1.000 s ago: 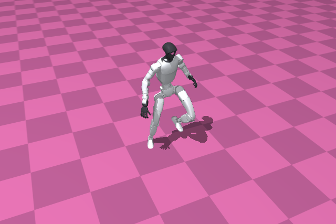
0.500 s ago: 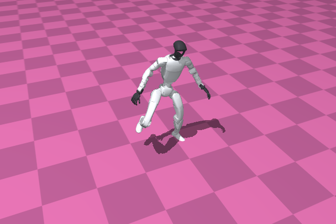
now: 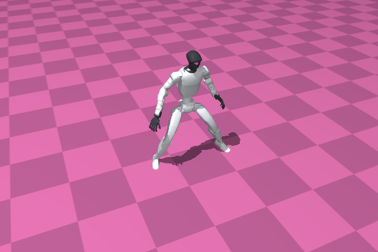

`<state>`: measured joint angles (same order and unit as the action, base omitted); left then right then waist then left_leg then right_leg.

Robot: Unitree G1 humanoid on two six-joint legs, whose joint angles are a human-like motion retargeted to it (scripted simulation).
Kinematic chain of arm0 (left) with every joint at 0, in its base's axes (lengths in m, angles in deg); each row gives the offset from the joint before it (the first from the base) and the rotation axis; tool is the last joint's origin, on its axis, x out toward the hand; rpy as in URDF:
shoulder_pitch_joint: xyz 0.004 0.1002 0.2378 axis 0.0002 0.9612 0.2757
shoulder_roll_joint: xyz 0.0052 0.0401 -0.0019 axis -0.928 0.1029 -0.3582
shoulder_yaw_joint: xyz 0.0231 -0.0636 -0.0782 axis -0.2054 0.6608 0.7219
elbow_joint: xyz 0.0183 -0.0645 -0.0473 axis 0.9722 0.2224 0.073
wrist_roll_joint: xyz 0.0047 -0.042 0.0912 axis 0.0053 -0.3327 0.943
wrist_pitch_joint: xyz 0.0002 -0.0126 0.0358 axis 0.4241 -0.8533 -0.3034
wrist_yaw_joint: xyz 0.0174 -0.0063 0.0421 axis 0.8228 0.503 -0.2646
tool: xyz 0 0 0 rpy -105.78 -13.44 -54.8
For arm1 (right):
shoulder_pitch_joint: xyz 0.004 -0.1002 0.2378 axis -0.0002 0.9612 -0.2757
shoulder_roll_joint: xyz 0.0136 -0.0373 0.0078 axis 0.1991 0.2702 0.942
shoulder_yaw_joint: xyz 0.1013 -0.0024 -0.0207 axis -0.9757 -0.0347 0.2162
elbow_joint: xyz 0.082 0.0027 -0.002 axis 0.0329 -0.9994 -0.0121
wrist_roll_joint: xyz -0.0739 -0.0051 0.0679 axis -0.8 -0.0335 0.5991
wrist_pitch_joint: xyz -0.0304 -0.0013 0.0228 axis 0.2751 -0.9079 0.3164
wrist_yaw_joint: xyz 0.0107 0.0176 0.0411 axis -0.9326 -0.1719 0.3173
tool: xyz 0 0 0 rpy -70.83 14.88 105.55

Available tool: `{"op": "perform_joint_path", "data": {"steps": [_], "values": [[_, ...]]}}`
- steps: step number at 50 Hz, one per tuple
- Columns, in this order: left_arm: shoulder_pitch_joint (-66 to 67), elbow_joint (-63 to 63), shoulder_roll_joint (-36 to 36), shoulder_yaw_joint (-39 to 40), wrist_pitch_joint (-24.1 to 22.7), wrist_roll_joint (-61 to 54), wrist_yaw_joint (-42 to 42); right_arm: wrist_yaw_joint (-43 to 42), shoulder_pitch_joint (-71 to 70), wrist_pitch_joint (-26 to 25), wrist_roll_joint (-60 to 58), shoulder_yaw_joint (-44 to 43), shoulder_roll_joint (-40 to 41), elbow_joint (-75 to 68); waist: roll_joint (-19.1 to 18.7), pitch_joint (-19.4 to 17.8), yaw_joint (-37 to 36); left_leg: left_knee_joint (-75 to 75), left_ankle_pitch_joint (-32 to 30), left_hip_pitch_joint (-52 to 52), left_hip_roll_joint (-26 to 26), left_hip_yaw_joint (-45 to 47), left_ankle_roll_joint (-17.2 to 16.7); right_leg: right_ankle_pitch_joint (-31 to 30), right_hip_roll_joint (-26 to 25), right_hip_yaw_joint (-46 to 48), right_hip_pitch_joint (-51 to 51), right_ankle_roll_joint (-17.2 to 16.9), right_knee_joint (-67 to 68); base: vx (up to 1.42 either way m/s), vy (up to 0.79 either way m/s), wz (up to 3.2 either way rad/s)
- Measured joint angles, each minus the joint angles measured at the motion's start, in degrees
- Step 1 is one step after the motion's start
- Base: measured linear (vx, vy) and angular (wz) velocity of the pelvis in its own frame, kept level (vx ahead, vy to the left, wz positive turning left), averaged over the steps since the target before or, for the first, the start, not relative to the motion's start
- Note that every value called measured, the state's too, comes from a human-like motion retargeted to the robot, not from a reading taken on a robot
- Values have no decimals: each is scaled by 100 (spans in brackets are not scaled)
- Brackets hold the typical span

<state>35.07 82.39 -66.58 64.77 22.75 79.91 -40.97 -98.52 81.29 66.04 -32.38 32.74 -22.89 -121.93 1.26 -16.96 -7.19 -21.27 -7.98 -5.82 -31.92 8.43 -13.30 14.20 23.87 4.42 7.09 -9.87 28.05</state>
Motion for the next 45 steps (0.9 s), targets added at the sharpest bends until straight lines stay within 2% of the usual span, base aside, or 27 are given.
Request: {"op": "perform_joint_path", "data": {"steps": [2, 3, 5, 8, 10, 12, 15, 18, 21, 25, 30, 33, 35, 36, 38, 39, 40, 43, 45], "values": [[117, 20, 207, -48, -9, 261, -29, -98, -36, 34, -158, 50, -59, 205, 192, -105, -37, -78, -435, -23, 366, -232, -170, -15, 143, -181, 42, -42, 51, -5, -59, -47], [167, 0, 280, -111, -17, 389, -42, -104, -46, 51, -157, 64, -99, 307, 365, -148, -20, -359, -328, -187, 696, -318, -170, -53, 346, -219, -9, -53, -81, -7, -52, -4], [256, -81, 350, -225, -28, 626, -53, -33, -53, 68, -50, 75, -152, 514, 647, -245, 17, -1547, 316, -748, 1082, -254, -170, -123, 606, -188, -173, 22, -350, -7, -51, 16], [369, -274, 323, -278, -24, 876, -60, 153, -12, 58, 202, 37, -210, 769, 765, -348, -51, -4223, 1270, -1824, 722, 491, 60, -302, 618, -23, -376, 23, -688, -6, -45, 14], [422, -396, 287, -250, -18, 936, -63, 281, 10, 35, 321, 33, -253, 883, 811, -353, -166, -5854, 1706, -2470, 452, 893, 341, -427, 585, 48, -391, -2, -921, -8, -36, 4], [418, -459, 230, -168, 2, 856, -75, 444, -62, -23, 363, 92, -284, 937, 837, -279, -293, -7129, 1935, -3189, 479, 908, 409, -509, 451, 58, -232, 95, -1074, -8, -34, 0], [419, -416, 158, -61, -8, 631, -69, 612, -204, -84, 314, 281, -302, 944, 974, -179, -335, -8288, 2063, -4067, 1128, 826, 232, -540, 380, 118, -26, 225, -1151, -7, -30, 24], [403, -303, 85, 33, -34, 486, -156, 729, -368, -108, 297, 472, -275, 937, 1072, -93, -293, -8555, 2015, -4537, 1782, 848, 114, -539, 246, 240, 93, 212, -1189, -5, -26, 29], [464, -285, 11, 90, -81, 489, -333, 799, -455, -101, 329, 621, -203, 939, 1098, -36, -340, -8100, 1869, -4516, 2249, 803, 28, -561, -41, 301, 119, 156, -1275, -1, -24, -9], [655, -405, -116, 119, -157, 670, -627, 839, -420, -71, 348, 735, -28, 929, 1136, 7, -523, -6537, 1567, -3781, 2671, 595, -31, -584, -528, 256, 74, 106, -1370, 5, -21, -48], [741, -416, -262, 89, -63, 738, -742, 691, -268, -56, 492, 722, 232, 816, 1147, 66, -589, -3159, 880, -2167, 2937, 46, 348, -618, -1209, 213, -50, 115, -1454, 8, -13, -44], [571, -236, -249, 16, 55, 586, -742, 568, -251, -34, 702, 645, 302, 735, 986, -48, -391, -1327, 1650, -1012, 2758, 4, 881, -758, -1648, 357, 135, 308, -928, 1, -2, -8], [454, -61, -206, -77, 115, 541, -796, 535, -253, -5, 753, 554, 363, 611, 793, -154, -190, -452, 2161, -359, 2491, 108, 1274, -1239, -1913, 425, 658, 445, 121, -7, 1, 2], [372, 15, -211, -162, 123, 589, -836, 556, -230, 23, 740, 514, 375, 563, 704, -210, -83, -210, 2208, -210, 2353, 108, 1386, -1676, -1952, 466, 1089, 355, 820, -12, -2, 18], [198, 114, -284, -354, 107, 711, -872, 586, -150, 81, 662, 444, 392, 486, 533, -292, 139, 30, 2194, -130, 2069, 0, 1428, -2329, -1849, 684, 1959, 171, 2171, -14, -6, 38], [114, 120, -360, -450, 85, 775, -848, 566, -74, 116, 580, 420, 401, 460, 444, -308, 239, 28, 2168, -192, 1922, -102, 1346, -2312, -1633, 906, 2344, 214, 2837, -12, -9, 51], [33, 110, -449, -543, 61, 837, -809, 530, 15, 153, 485, 400, 412, 436, 352, -315, 331, -4, 2145, -276, 1774, -214, 1235, -2150, -1357, 1167, 2703, 325, 3505, -10, -10, 47], [-195, -63, -772, -657, 15, 971, -583, 310, 331, 261, 79, 400, 489, 372, 44, -299, 485, 121, 2033, -410, 1340, -541, 962, -969, -525, 1589, 3426, 844, 5312, -5, -14, 61], [-187, -237, -908, -548, -69, 1093, -312, 156, 686, 401, -413, 266, 603, 366, -158, -244, 706, -295, 2175, -715, 1089, -900, 759, -606, -214, 1376, 3799, 534, 6364, 4, -20, 89]]}}
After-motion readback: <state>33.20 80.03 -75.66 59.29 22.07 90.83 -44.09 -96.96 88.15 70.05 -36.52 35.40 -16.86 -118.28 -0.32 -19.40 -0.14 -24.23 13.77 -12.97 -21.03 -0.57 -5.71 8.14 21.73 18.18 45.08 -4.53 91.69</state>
